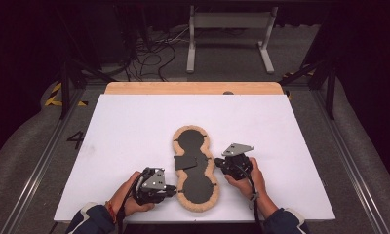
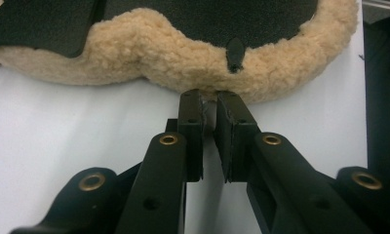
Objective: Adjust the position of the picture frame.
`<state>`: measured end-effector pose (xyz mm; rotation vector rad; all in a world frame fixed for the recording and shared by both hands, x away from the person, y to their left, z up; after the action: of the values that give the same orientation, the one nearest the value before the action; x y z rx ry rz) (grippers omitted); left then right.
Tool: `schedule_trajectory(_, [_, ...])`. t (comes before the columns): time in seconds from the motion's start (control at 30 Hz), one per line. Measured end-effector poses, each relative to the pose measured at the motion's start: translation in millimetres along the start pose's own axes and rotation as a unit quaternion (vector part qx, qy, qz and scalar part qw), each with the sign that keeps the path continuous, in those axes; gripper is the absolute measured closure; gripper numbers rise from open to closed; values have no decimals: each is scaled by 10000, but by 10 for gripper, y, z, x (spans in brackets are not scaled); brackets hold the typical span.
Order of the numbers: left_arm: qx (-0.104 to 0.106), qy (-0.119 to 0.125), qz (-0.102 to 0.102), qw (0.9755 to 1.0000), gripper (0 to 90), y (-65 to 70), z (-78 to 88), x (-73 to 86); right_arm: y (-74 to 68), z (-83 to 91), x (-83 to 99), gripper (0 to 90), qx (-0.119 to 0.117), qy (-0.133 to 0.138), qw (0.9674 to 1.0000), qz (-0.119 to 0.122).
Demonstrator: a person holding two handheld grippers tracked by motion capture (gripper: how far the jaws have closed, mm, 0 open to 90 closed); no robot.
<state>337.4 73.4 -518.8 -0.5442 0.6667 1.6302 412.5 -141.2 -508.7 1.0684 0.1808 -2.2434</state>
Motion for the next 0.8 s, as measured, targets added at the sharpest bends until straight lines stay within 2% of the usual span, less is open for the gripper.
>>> schedule_trajectory(0.1, [-52, 41, 23, 10000, 808, -24, 35, 21, 31, 72, 7, 900, -29, 36, 10000, -23])
schedule_trajectory(0.17, [-9, 193, 79, 9998, 806, -53, 73, 31, 33, 96, 11, 900, -29, 55, 10000, -16])
schedule_trajectory(0.23, [-53, 322, 196, 9993, 806, -95, 109, 39, 21, 110, 27, 900, -74, 38, 10000, 2])
schedule_trajectory(0.37, [-178, 270, 173, 9993, 803, -122, 102, 28, -20, 166, 61, 900, -161, 17, 9998, 76])
schedule_trajectory(0.47, [-177, 287, 160, 9993, 801, -124, 71, -1, -20, 218, 76, 900, -170, 30, 9998, 86])
schedule_trajectory(0.53, [-112, 220, 44, 9997, 807, -91, 23, -39, -25, 226, 97, 900, -190, -2, 9998, 101])
schedule_trajectory(0.6, [-149, 161, -27, 9998, 843, -71, 12, -42, -35, 220, 110, 900, -218, -31, 9997, 123])
schedule_trajectory(0.67, [-44, 241, 33, 9997, 843, -66, 6, -38, -49, 205, 112, 900, -248, -61, 9995, 162])
schedule_trajectory(0.8, [-92, 204, 28, 9997, 848, -61, 0, -41, -71, 166, 117, 900, -312, -145, 9992, 226])
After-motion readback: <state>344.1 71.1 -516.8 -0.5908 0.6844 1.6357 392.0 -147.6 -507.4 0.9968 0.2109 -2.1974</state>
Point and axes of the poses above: each handheld gripper's, and its own axes: z roughly backward along the jaws, x roughly out of its underside, y roughly to its right, the point moved 8 cm from there along -z, roughly forward along the jaws, and after that the axes turned 10 degrees about x, right-handed, at the moved point
